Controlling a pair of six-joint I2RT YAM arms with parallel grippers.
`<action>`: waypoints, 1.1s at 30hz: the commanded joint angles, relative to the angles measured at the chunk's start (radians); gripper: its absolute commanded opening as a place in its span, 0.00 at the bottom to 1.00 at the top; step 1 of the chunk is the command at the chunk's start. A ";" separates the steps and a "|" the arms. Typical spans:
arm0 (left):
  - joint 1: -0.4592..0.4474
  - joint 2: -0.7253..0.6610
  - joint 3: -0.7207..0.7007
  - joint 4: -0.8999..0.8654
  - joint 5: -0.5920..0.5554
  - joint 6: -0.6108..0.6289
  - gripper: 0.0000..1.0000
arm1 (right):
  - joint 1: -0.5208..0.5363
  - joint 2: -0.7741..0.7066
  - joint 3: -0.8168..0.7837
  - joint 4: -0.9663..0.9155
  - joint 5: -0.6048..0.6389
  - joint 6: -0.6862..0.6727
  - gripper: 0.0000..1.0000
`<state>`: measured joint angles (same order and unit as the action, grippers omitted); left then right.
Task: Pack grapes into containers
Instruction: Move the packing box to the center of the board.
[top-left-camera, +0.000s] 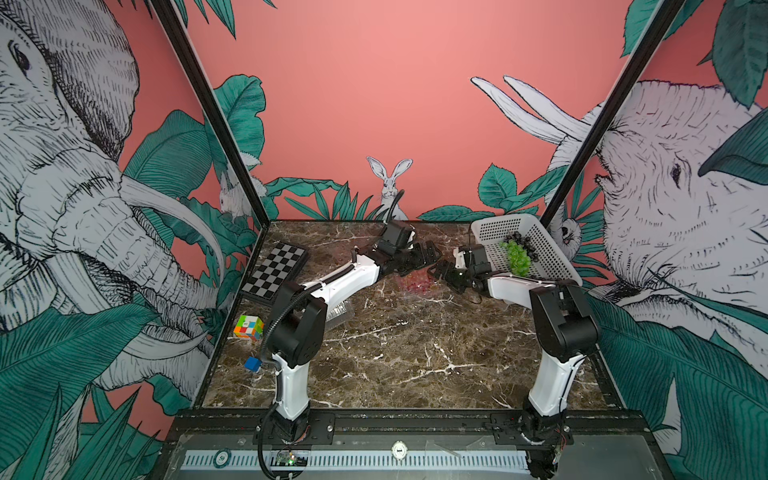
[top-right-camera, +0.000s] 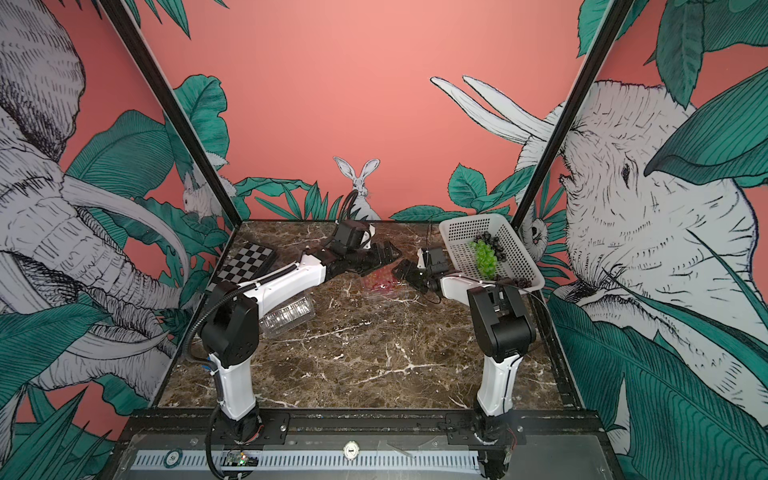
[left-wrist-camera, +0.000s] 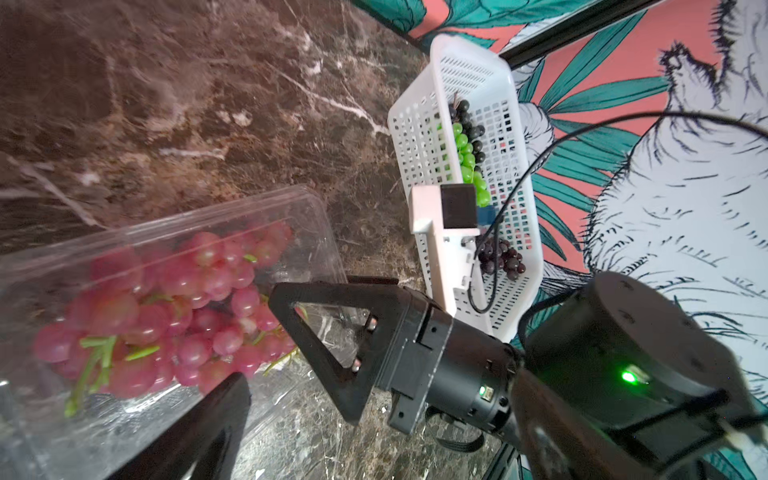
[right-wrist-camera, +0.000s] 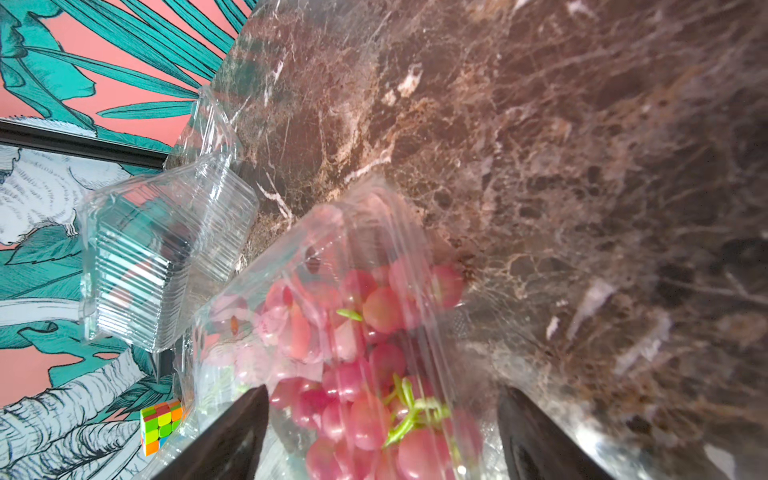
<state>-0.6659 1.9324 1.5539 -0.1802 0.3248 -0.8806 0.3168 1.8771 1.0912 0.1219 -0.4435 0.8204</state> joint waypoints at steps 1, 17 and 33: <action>-0.001 0.019 -0.005 0.031 0.004 -0.030 1.00 | -0.017 -0.049 -0.025 0.036 -0.028 0.005 0.85; 0.000 0.002 -0.068 0.033 -0.010 -0.023 0.99 | -0.067 -0.083 -0.109 0.130 -0.095 0.021 0.72; 0.031 -0.033 -0.087 0.025 -0.023 -0.011 1.00 | 0.031 0.018 0.026 0.104 -0.099 0.021 0.59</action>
<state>-0.6399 1.9614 1.4826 -0.1509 0.3130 -0.9039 0.3401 1.8866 1.0946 0.2157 -0.5331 0.8471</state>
